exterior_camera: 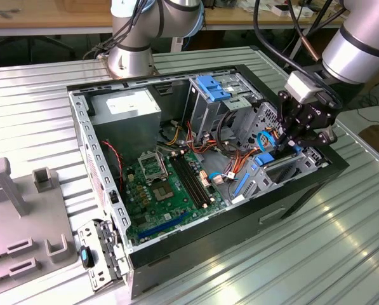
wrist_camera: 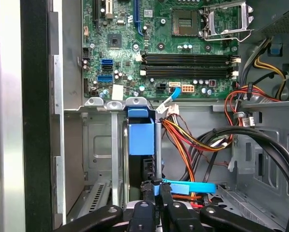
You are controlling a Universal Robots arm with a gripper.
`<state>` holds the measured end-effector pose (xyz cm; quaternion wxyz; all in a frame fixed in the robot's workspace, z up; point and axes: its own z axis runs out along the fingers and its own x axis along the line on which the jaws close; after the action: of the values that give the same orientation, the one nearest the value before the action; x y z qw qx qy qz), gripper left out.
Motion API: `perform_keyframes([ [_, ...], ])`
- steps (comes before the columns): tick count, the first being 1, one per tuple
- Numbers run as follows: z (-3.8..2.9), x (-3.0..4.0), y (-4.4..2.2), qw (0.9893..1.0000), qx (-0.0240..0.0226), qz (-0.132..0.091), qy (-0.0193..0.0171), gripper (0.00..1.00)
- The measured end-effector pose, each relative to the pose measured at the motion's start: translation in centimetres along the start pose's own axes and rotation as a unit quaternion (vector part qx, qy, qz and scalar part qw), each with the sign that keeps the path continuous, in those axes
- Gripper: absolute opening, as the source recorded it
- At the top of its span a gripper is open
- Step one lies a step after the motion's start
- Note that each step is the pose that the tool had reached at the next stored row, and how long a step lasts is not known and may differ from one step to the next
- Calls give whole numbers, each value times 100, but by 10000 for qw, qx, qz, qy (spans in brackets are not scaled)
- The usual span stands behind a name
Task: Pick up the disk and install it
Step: 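Insert the second disk wire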
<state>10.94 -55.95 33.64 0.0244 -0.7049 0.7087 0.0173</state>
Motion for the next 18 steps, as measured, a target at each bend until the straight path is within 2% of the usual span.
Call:
perform_keyframes([
  [11, 6, 7, 0, 10000, 0, 0, -5, 16],
  [13, 13, 2, -1, 10000, 2, 0, -15, 17],
  [14, 9, 2, -1, 10000, 1, 0, -17, 23],
  [15, -2, 1, -2, 10000, 1, 0, -18, 23],
  [17, -88, -4, -5, 10000, 1, 0, -16, 23],
  [18, -109, -4, -5, 10000, 1, 0, -15, 23],
])
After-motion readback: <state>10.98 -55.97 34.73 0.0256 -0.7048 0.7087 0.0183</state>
